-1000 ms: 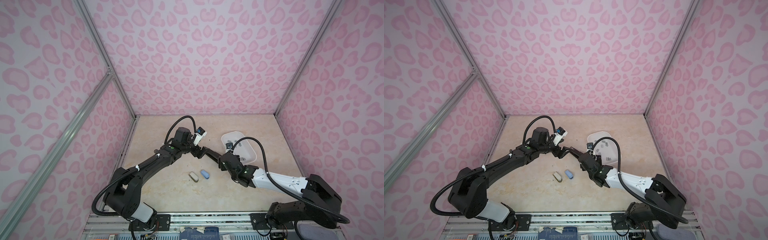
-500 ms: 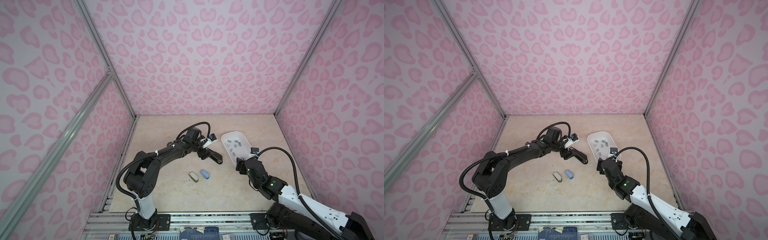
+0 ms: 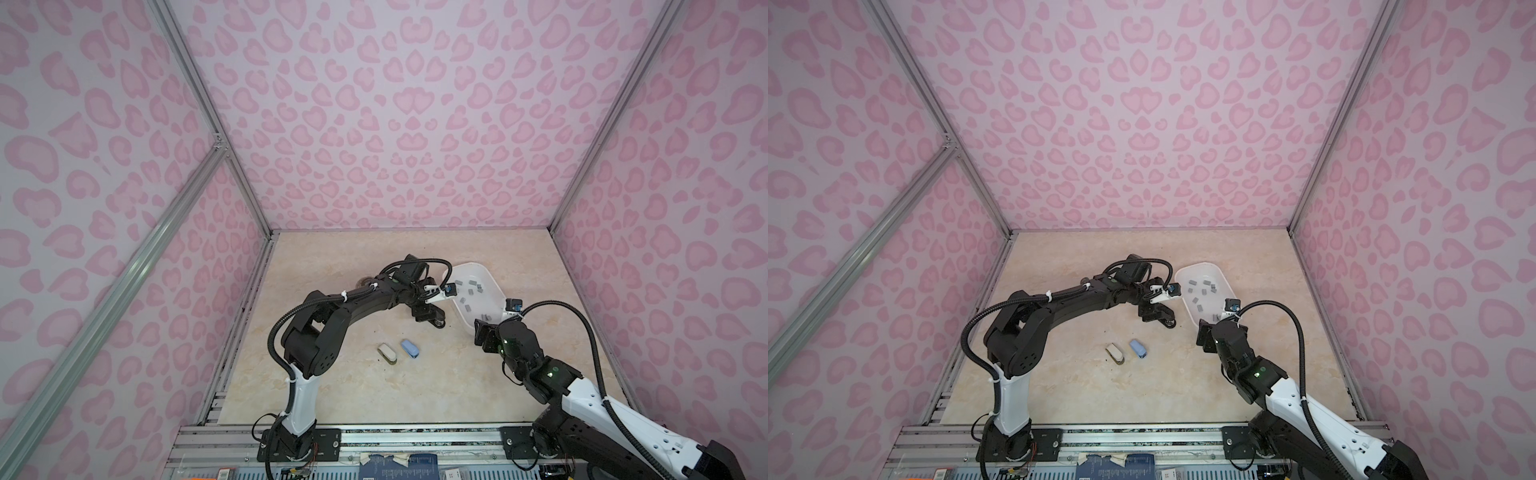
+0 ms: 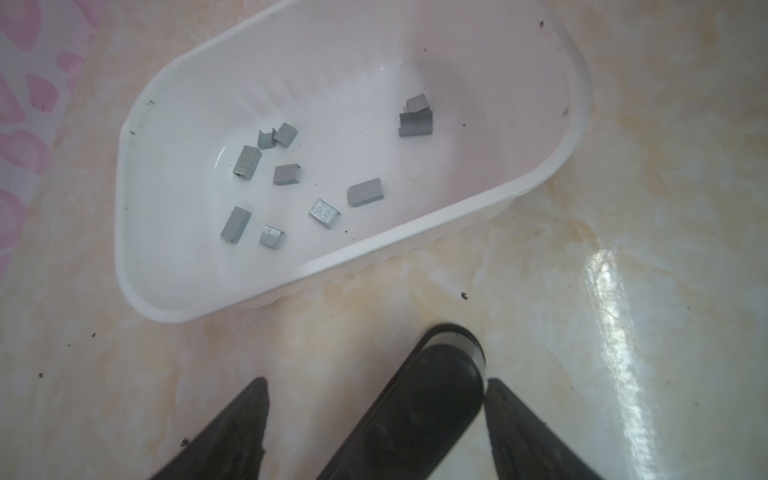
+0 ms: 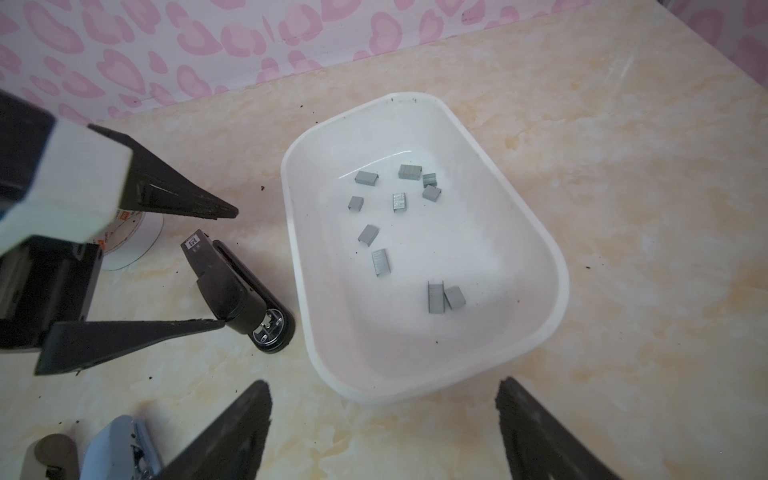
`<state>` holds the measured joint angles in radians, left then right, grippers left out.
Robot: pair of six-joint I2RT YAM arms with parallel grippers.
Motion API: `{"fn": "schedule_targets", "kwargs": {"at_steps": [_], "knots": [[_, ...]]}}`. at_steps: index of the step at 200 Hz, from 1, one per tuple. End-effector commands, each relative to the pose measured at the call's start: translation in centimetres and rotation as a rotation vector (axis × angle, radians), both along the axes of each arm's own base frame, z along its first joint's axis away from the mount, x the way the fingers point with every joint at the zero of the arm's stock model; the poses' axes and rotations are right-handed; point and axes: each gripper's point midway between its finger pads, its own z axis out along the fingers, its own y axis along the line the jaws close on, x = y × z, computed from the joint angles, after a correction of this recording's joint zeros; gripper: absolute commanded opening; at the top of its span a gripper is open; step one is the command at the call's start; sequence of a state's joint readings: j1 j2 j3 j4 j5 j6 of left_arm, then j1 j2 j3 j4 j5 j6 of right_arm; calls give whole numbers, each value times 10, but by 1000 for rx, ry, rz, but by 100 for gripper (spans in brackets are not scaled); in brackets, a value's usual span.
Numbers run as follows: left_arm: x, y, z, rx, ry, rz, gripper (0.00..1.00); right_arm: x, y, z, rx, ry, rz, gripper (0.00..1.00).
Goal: Load the staples into the stapler
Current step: 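Grasp and lift the black stapler's rear with the left gripper while the right hovers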
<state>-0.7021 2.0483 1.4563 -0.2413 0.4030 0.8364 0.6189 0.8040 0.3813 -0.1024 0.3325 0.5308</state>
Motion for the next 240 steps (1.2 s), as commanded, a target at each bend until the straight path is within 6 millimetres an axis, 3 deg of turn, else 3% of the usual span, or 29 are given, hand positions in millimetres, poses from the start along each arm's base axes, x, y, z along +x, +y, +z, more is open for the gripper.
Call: {"fn": "schedule_targets", "kwargs": {"at_steps": [1, 65, 91, 101, 126, 143, 175, 203, 221, 240], "knots": [[-3, 4, -19, 100, -2, -22, 79, -2, 1, -2, 11, 2, 14, 86], [-7, 6, -28, 160, 86, -7, 58, -1, 2, -5, 21, 8, 19, 87], [-8, 6, -32, 181, 113, -7, 47, -1, 2, -4, 22, 9, 18, 87], [-7, 6, -30, 182, 113, -10, 38, -1, 1, -4, 22, 10, 17, 87], [-9, 3, -28, 177, 131, -17, 31, -1, 1, -4, 27, 4, 16, 87], [-7, 4, -28, 183, 130, -13, 30, -1, 1, -4, 24, 9, 17, 87], [-6, 6, -29, 195, 126, 3, 43, 0, 2, -3, 29, 5, 18, 87], [-5, 6, -33, 205, 126, 7, 44, 0, 2, -4, 31, 6, 20, 87], [-6, 6, -33, 207, 140, 5, 37, 0, 2, -4, 34, 5, 19, 87], [-6, 4, -26, 193, 134, -3, 17, 0, 3, -4, 34, 6, 23, 87]]}}
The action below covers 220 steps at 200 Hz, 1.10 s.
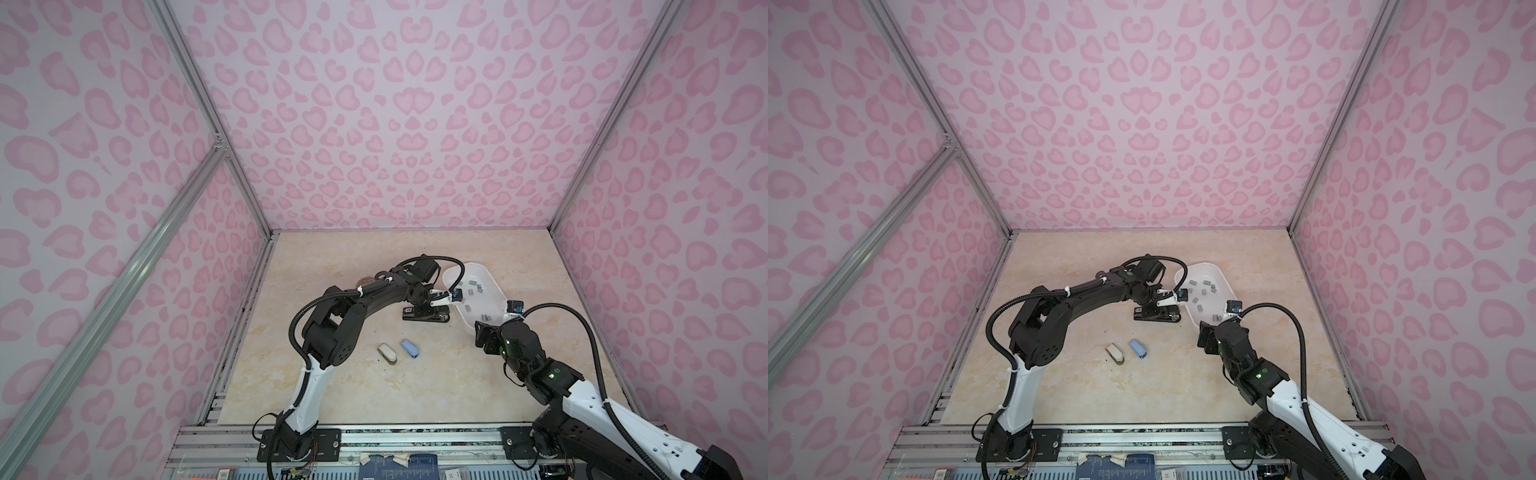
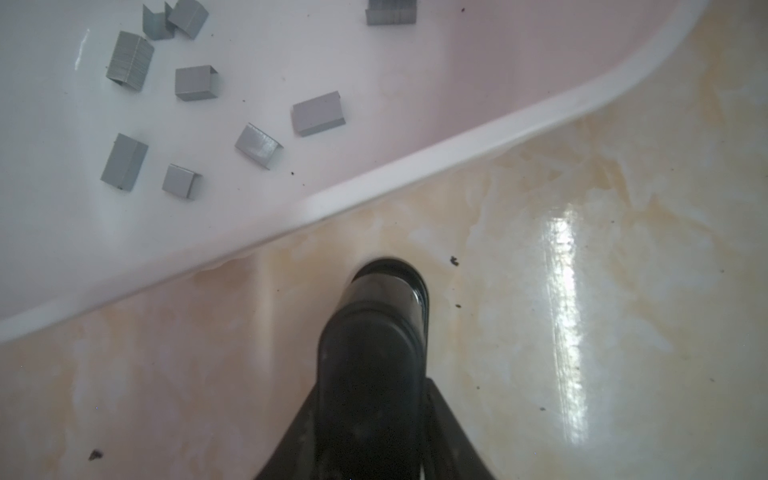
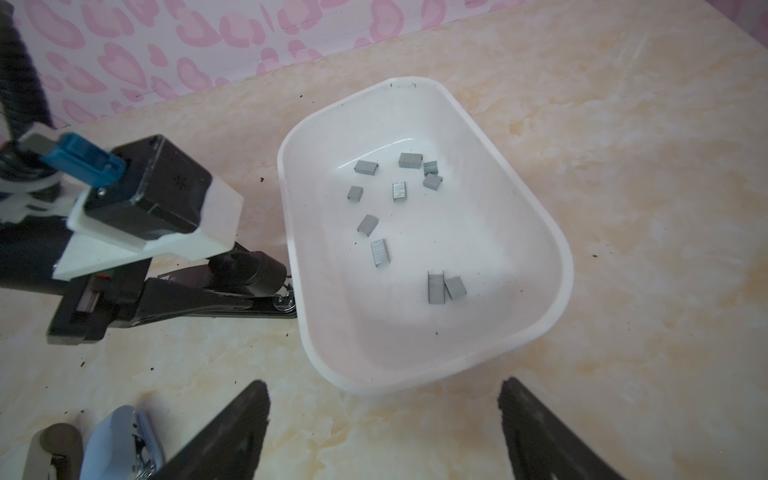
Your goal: Load the staples into the stapler
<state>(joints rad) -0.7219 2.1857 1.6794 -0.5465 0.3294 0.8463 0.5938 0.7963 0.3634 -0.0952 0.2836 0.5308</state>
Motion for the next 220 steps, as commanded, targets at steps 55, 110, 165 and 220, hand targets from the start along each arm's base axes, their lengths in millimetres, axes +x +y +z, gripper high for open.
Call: {"fn": "schedule_targets", "kwargs": {"at_steps": [55, 110, 165, 220], "knots": [[-14, 2, 68, -106, -44, -33, 4, 2, 42, 29, 135, -83, 199, 76], [-36, 22, 184, -287, -144, 69, 4, 8, 73, 94, 335, -147, 277, 61], [-45, 52, 241, -501, -200, 352, 4, 11, 96, 127, 415, -146, 352, 54], [-64, 55, 213, -595, -56, 442, 4, 16, 108, 115, 457, -115, 367, 49]]}}
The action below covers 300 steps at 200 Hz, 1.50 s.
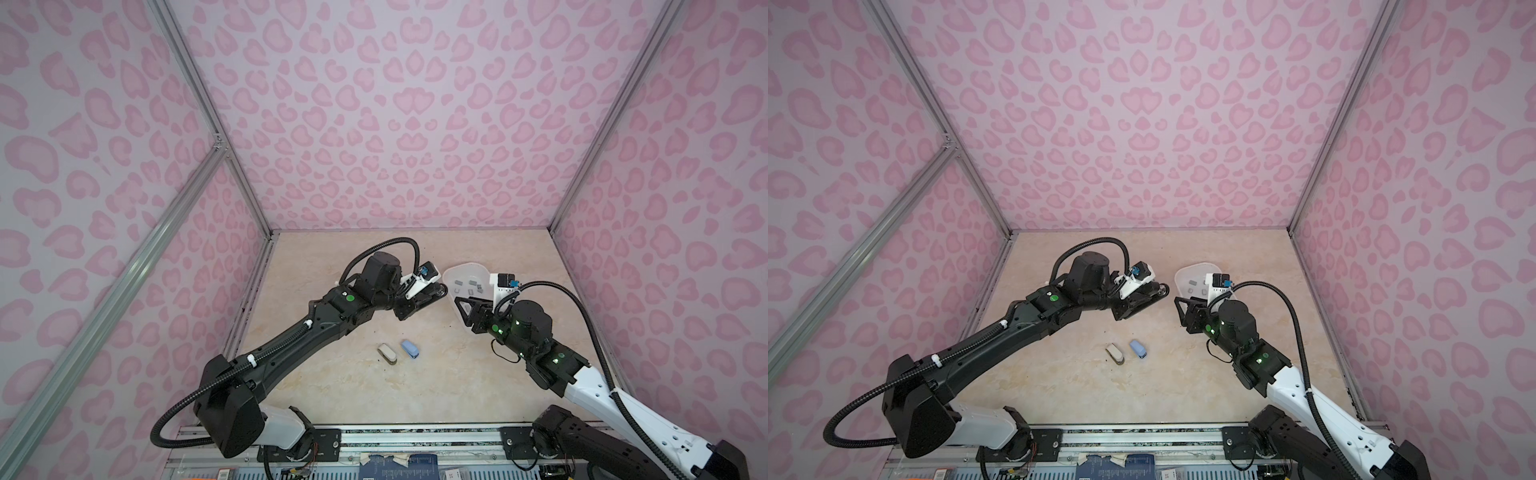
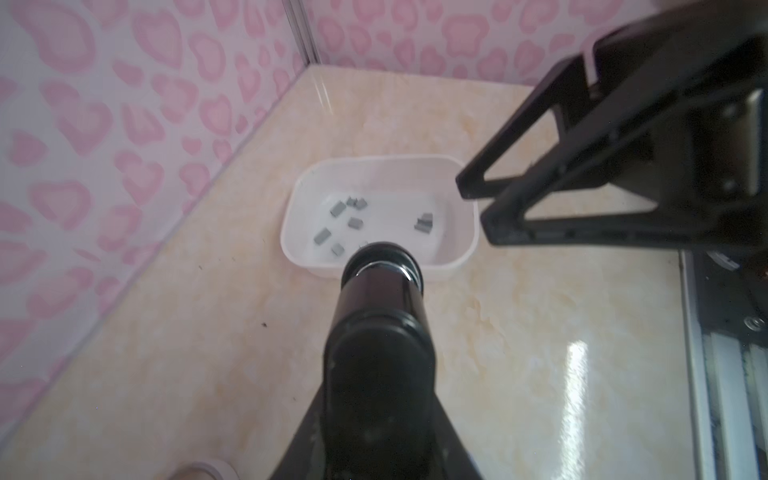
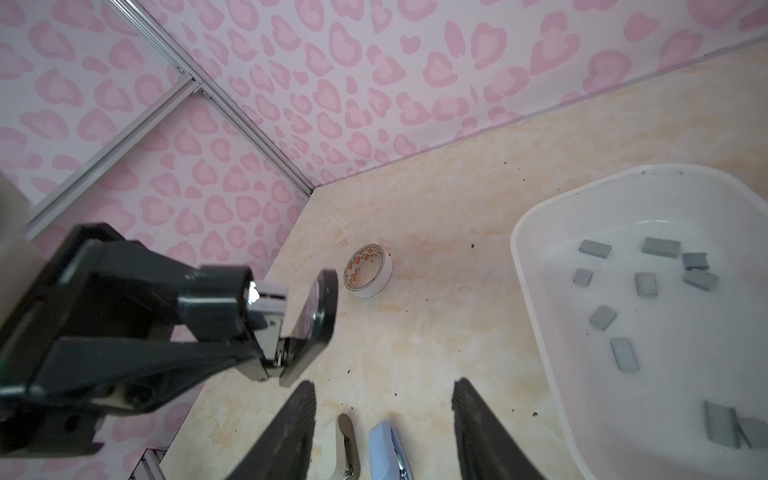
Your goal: Load the staples into the stapler
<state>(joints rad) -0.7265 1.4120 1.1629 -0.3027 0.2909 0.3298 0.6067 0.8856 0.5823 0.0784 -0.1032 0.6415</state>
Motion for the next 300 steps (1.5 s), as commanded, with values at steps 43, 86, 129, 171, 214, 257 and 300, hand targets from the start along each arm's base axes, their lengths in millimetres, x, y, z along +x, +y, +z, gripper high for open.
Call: {"fn": "schedule_targets", "kwargs": {"at_steps": [43, 86, 129, 171, 214, 257, 300], "knots": [[-16, 0, 34, -262, -54, 31, 4, 7, 25, 9, 48, -6, 59, 52], [-20, -4, 26, -250, -33, 5, 4, 17, 48, -1, 10, 30, 101, 50], [-26, -3, 32, -271, -45, -14, 4, 21, 51, -25, -43, 89, 92, 45], [-35, -1, 44, -319, -67, -41, 4, 11, 55, -50, -26, 124, 104, 39], [-38, 1, 48, -340, -87, -44, 4, 3, 51, -69, -30, 144, 88, 36], [-44, 4, 55, -373, -111, -56, 4, -4, 55, -75, 6, 147, 109, 29], [-44, 8, 57, -385, -131, -46, 4, -6, 53, -76, -7, 142, 100, 28]]}}
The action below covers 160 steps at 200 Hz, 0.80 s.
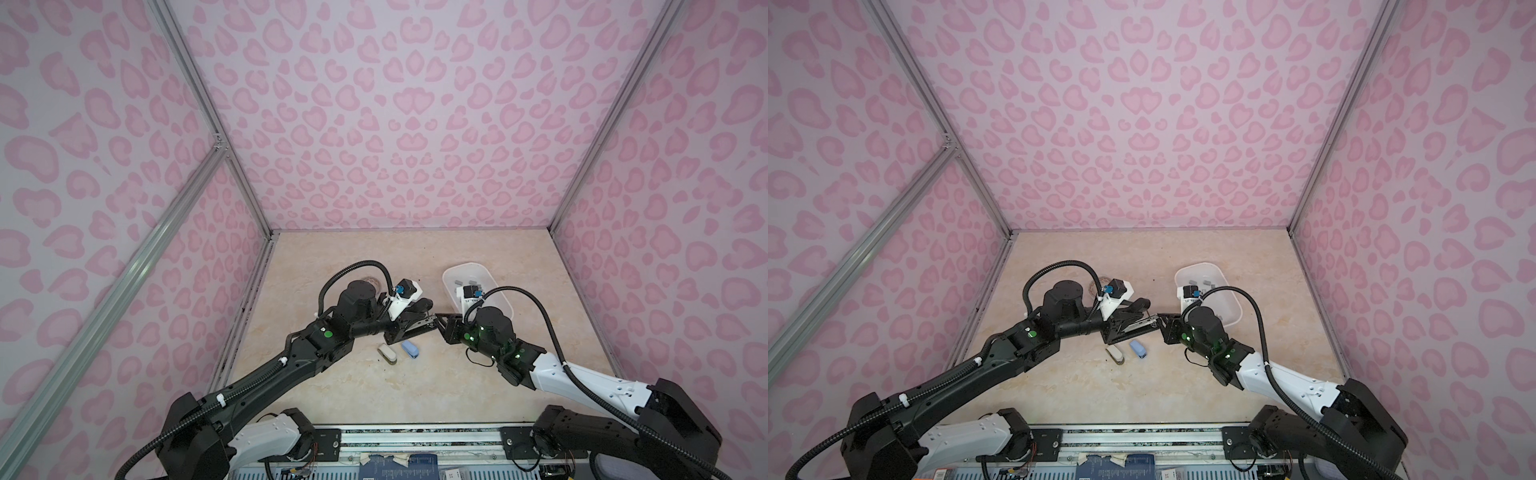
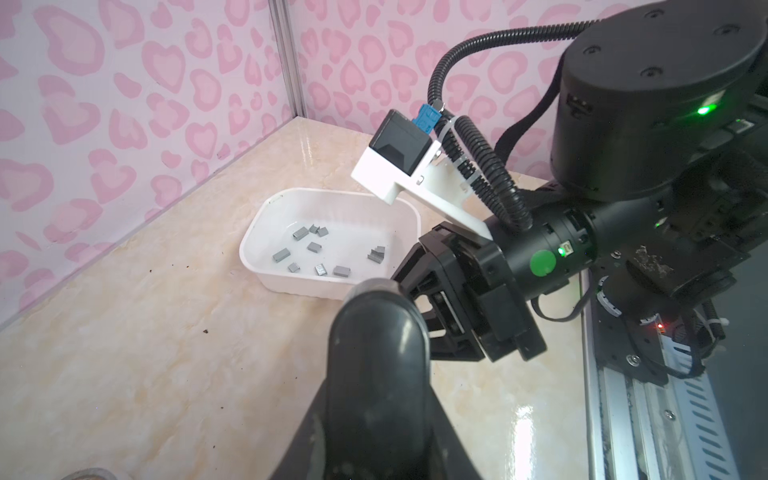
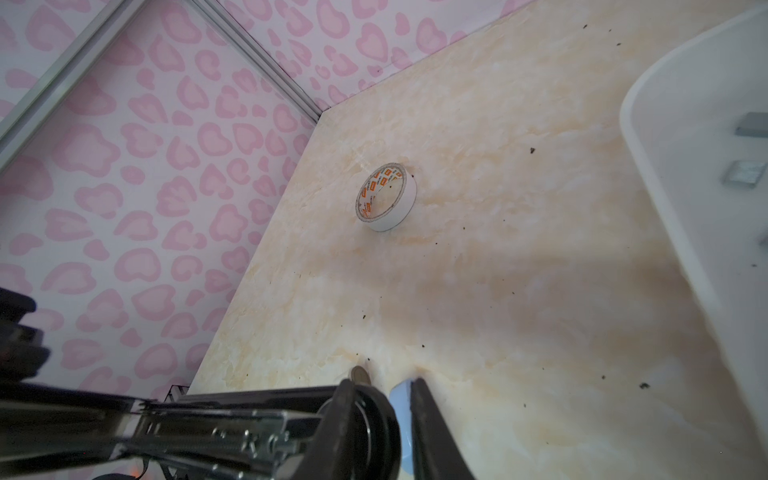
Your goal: Load the staples into the stapler
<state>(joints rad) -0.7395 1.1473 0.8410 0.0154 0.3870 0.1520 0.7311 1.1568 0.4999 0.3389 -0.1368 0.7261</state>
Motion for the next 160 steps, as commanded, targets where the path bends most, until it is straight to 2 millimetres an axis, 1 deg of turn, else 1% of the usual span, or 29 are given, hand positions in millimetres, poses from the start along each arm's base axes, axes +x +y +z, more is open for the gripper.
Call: {"fn": "schedule_targets", "kwargs": {"at_steps": [1, 12, 28, 48, 58, 75, 82, 84, 89, 99, 106, 114, 117, 126, 131, 138, 141, 150, 160], "knots": [[1, -5, 35, -108, -114, -16, 4, 0, -6, -6, -23, 9, -27, 28], [0, -5, 36, -115, -119, -20, 4, 0, -11, -5, -49, -6, -34, 34], [2, -5, 32, -106, -122, -18, 4, 0, -21, 0, -98, -59, -53, 40], [5, -5, 26, -84, -129, -7, 4, 1, -35, 14, -133, -150, -87, 45], [6, -5, 23, -77, -131, -11, 4, 0, -39, 26, -146, -210, -88, 48], [5, -6, 19, -63, -135, -22, 4, 0, -47, 38, -186, -256, -106, 49], [5, -5, 17, -57, -139, -26, 4, 1, -50, 44, -210, -270, -111, 46], [4, -5, 16, -55, -140, -26, 4, 2, -52, 47, -218, -274, -117, 43], [4, -5, 15, -53, -144, -29, 4, 1, -53, 49, -234, -278, -117, 44], [4, -5, 14, -51, -150, -33, 4, -2, -49, 60, -243, -335, -73, 44], [3, -6, 12, -48, -150, -43, 4, -6, -42, 70, -255, -404, -18, 47], [1, -7, 13, -48, -152, -56, 4, -10, -39, 74, -278, -441, 27, 56], [0, -7, 11, -45, -150, -62, 4, -11, -37, 76, -292, -458, 47, 57], [-1, -8, 11, -42, -150, -73, 4, -18, -28, 81, -317, -502, 131, 56], [-2, -8, 9, -41, -149, -78, 4, -26, -20, 83, -332, -539, 211, 57], [-3, -8, 10, -42, -153, -85, 4, -34, -12, 86, -344, -569, 288, 56], [-4, -8, 10, -43, -156, -89, 4, -36, -9, 90, -344, -581, 311, 56], [-6, -9, 10, -47, -157, -100, 4, -37, -6, 97, -365, -608, 345, 53], [-9, -10, 11, -53, -157, -118, 4, -36, -4, 98, -412, -645, 369, 51]]}}
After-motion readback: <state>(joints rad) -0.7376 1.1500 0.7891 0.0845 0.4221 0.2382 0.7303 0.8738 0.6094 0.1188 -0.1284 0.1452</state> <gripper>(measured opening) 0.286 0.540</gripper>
